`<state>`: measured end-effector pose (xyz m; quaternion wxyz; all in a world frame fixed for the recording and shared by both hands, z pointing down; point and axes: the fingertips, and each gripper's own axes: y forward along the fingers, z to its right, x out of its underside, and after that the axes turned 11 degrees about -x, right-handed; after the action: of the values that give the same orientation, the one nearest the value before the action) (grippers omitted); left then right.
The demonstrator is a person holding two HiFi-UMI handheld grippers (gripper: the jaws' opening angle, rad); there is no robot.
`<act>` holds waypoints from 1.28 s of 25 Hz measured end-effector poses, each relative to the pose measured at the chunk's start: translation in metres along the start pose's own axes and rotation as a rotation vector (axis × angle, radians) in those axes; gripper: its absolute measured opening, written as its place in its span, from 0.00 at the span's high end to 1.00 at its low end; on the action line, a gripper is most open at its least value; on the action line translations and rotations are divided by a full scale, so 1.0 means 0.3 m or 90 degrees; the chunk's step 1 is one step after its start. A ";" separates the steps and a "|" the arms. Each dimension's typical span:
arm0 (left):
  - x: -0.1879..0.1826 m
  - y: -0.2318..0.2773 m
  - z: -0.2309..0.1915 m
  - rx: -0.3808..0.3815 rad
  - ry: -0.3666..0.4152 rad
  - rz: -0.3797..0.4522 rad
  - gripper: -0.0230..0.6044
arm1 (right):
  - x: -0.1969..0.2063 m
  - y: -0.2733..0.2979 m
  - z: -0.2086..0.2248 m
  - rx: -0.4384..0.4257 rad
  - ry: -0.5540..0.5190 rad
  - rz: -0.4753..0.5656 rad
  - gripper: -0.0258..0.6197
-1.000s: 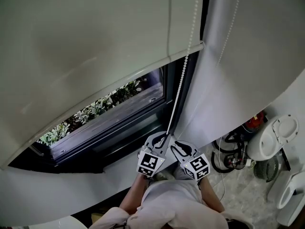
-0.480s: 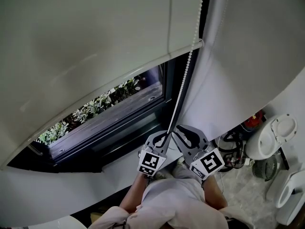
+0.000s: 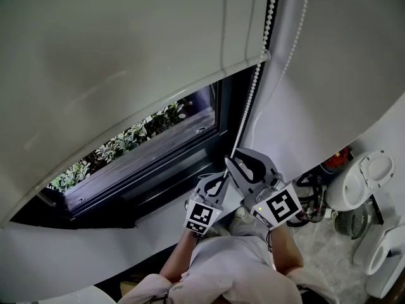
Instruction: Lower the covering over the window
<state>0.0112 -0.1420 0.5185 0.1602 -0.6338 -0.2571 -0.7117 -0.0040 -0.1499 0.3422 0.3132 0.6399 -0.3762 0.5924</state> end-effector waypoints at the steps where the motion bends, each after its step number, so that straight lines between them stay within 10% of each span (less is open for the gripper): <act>1: 0.000 0.000 0.002 0.001 -0.002 0.001 0.93 | -0.001 0.006 0.001 0.001 -0.003 -0.001 0.89; 32: 0.343 0.018 0.068 0.021 -0.076 -0.114 0.93 | 0.371 0.039 -0.023 0.022 0.093 -0.079 0.97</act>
<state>0.0159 -0.1247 0.6218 0.0907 -0.6466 -0.3334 -0.6800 -0.0160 -0.1625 0.4530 0.3647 0.6226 -0.3014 0.6233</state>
